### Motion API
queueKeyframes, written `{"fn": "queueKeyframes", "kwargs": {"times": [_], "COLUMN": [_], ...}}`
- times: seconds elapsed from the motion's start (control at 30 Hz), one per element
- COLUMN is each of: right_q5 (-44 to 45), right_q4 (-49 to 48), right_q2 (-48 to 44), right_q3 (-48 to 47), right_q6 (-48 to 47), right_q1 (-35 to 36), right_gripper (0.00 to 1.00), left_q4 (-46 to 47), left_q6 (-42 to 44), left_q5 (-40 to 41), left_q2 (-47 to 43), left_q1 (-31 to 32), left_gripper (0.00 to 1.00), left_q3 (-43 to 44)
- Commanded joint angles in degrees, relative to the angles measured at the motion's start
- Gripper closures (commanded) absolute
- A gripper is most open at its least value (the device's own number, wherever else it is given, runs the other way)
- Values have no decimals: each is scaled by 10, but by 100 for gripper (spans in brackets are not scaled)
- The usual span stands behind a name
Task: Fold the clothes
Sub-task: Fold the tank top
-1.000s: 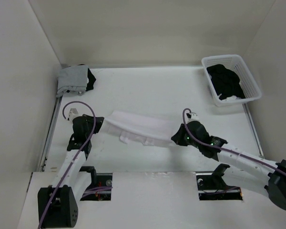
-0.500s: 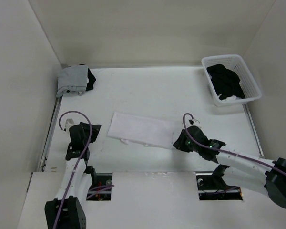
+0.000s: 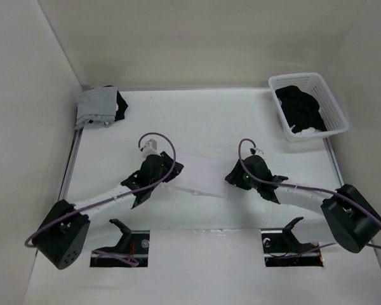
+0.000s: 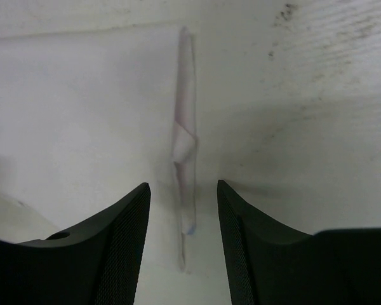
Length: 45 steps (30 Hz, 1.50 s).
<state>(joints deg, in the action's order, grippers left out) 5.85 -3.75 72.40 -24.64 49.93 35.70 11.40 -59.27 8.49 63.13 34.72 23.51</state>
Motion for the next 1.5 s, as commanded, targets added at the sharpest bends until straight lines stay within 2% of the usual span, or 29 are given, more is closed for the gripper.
{"fn": "queueKeyframes", "kwargs": {"times": [0.0,0.17,0.3,0.33,0.43,0.53,0.57,0.63,0.7,0.77,0.9,1.07,1.33,1.47], "right_q5": [-50,-65,-46,-44,-28,-12,6,18,28,50,86,85,60,42], "right_q4": [-92,-139,-161,-168,-160,-67,14,106,178,222,227,205,204,209], "right_q2": [42,80,94,89,21,-89,-161,-232,-273,-275,-188,-8,215,314], "right_q3": [-5,17,35,41,59,64,56,33,-7,-60,-164,-289,-466,-544], "right_q6": [6,40,56,62,70,65,54,41,35,28,23,8,-4,-4], "right_q1": [-4,-5,-6,-6,-8,-6,-4,8,33,65,132,143,161,178], "right_gripper": [51,65,87,92,97,99,99,99,98,98,97,96,96,91], "left_q4": [82,113,112,108,93,74,61,49,33,15,-26,-66,-81,-81], "left_q6": [5,-2,5,6,11,16,20,23,30,37,43,45,40,39], "left_q5": [53,37,34,34,31,32,31,28,21,13,-15,-67,-97,-104], "left_q2": [58,96,65,56,26,1,-13,-27,-42,-66,-123,-172,-208,-215], "left_q1": [29,36,29,28,22,17,12,6,-8,-32,-100,-166,-203,-211], "left_gripper": [73,75,75,75,75,75,75,75,75,76,76,75,75,75], "left_q3": [11,2,-7,-8,-10,-8,-3,2,9,15,26,39,16,8]}}
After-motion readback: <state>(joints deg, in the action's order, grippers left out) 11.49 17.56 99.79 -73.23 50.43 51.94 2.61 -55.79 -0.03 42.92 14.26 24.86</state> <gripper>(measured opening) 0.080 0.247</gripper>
